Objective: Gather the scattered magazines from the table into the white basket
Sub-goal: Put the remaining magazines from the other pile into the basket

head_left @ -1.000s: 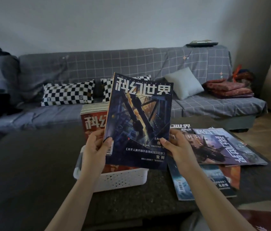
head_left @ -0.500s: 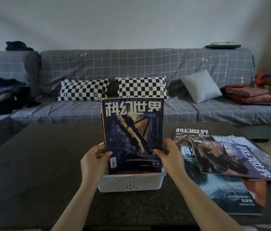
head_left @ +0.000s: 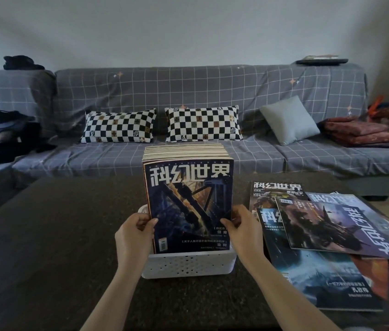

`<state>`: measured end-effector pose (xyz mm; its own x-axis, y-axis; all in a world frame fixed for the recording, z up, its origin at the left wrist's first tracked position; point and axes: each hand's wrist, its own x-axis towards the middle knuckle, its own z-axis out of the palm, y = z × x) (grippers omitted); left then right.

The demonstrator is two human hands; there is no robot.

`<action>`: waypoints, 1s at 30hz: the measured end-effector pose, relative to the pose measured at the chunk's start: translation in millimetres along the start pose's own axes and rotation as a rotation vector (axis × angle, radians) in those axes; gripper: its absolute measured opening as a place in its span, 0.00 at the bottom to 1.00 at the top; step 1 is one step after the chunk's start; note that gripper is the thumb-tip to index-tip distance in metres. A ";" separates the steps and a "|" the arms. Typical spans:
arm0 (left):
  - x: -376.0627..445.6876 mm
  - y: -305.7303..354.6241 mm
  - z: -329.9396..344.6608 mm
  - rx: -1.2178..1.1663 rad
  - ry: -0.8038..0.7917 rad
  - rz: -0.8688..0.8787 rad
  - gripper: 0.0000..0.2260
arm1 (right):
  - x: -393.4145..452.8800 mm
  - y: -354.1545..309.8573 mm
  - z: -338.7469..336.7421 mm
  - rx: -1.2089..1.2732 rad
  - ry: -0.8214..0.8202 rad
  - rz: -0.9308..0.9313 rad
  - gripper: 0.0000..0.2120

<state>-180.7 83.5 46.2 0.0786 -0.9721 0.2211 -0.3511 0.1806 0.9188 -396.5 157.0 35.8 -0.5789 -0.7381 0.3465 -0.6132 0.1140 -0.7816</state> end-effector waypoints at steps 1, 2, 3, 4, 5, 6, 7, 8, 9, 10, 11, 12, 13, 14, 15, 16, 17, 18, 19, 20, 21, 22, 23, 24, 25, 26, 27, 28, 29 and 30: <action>-0.4 -0.3 0.7 0.005 0.011 0.004 0.03 | 0.1 0.2 0.7 0.026 0.013 0.019 0.11; -0.9 -0.5 1.3 0.009 0.029 0.008 0.03 | -0.1 0.1 1.0 0.052 0.024 0.035 0.13; -1.4 -0.8 1.7 0.011 0.049 0.013 0.04 | -0.5 -0.3 1.4 0.065 0.027 0.041 0.16; -1.6 -1.1 2.1 0.015 0.064 0.023 0.06 | -0.7 -0.6 2.2 0.060 0.021 0.031 0.17; -1.6 -1.9 2.5 0.029 0.069 0.039 0.08 | -0.9 -1.1 3.4 0.037 0.009 0.011 0.18; -1.5 -2.6 3.1 0.053 0.063 0.060 0.10 | -1.3 -1.7 4.6 0.005 -0.005 -0.006 0.18; -1.3 -3.6 3.6 0.080 0.054 0.077 0.12 | -1.6 -2.7 5.5 -0.025 -0.015 -0.013 0.18; -1.1 -4.6 3.9 0.100 0.046 0.087 0.13 | -1.9 -3.5 6.2 -0.043 -0.019 -0.015 0.17; -1.2 -5.2 4.1 0.111 0.045 0.091 0.14 | -2.1 -3.8 6.6 -0.058 -0.020 -0.021 0.17; -1.5 -5.4 4.0 0.119 0.048 0.092 0.14 | -2.2 -3.9 7.0 -0.078 -0.022 -0.033 0.18; -1.7 -5.3 3.5 0.128 0.051 0.093 0.14 | -2.6 -3.9 7.3 -0.103 -0.026 -0.047 0.18; -1.8 -4.8 2.9 0.138 0.050 0.095 0.14 | -2.9 -4.1 7.3 -0.123 -0.030 -0.058 0.19; -1.9 -4.2 2.3 0.149 0.047 0.097 0.14 | -3.2 -4.6 7.0 -0.134 -0.029 -0.066 0.19; -1.8 -3.5 1.9 0.160 0.043 0.096 0.14 | -3.4 -5.1 6.5 -0.138 -0.024 -0.068 0.19; -1.8 -2.8 1.4 0.168 0.042 0.093 0.14 | -3.5 -5.5 6.3 -0.140 -0.022 -0.068 0.19; -1.8 -2.3 1.1 0.172 0.042 0.092 0.14 | -3.7 -6.0 6.3 -0.140 -0.023 -0.066 0.19; -1.7 -2.2 1.0 0.174 0.040 0.094 0.14 | -3.8 -6.5 6.2 -0.140 -0.026 -0.065 0.19; -2.0 -2.2 1.1 0.170 0.034 0.098 0.15 | -3.8 -6.9 6.2 -0.138 -0.029 -0.063 0.19; -2.9 -2.2 1.7 0.159 0.023 0.102 0.15 | -3.9 -7.3 6.1 -0.134 -0.029 -0.060 0.20; -4.3 -2.2 2.8 0.135 0.009 0.103 0.16 | -4.3 -7.3 5.8 -0.126 -0.030 -0.058 0.20; -6.3 -1.7 4.1 0.098 0.001 0.094 0.17 | -5.0 -7.1 5.4 -0.111 -0.032 -0.055 0.20; -8.3 -0.5 5.1 0.059 0.008 0.074 0.18 | -5.9 -6.7 4.9 -0.091 -0.036 -0.051 0.21; -10.0 1.1 6.0 0.031 0.035 0.052 0.18 | -6.8 -6.6 4.5 -0.069 -0.039 -0.046 0.21; -11.7 2.7 6.7 0.017 0.073 0.038 0.18 | -8.0 -6.4 3.9 -0.049 -0.037 -0.043 0.21; -13.9 4.1 7.0 0.008 0.109 0.034 0.16 | -8.9 -6.5 3.3 -0.031 -0.029 -0.040 0.21; -16.4 5.4 7.4 -0.004 0.134 0.039 0.14 | -9.8 -6.3 2.6 -0.015 -0.015 -0.039 0.21; -19.5 6.6 7.8 -0.017 0.140 0.049 0.12 | -10.3 -6.0 1.7 -0.001 0.000 -0.039 0.21; -23.0 7.6 8.4 -0.030 0.129 0.060 0.10 | -11.1 -5.5 0.8 0.007 0.014 -0.041 0.21; -27.2 9.0 9.7 -0.048 0.107 0.074 0.09 | -11.8 -4.9 -0.1 0.012 0.026 -0.045 0.21; -32.0 11.0 11.7 -0.069 0.080 0.093 0.10 | -12.9 -3.8 -1.7 0.017 0.036 -0.047 0.21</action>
<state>-198.1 114.8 45.4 0.1241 -0.9362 0.3289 -0.2960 0.2814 0.9128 -387.7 167.2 35.1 -0.5684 -0.7182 0.4013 -0.6314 0.0681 -0.7724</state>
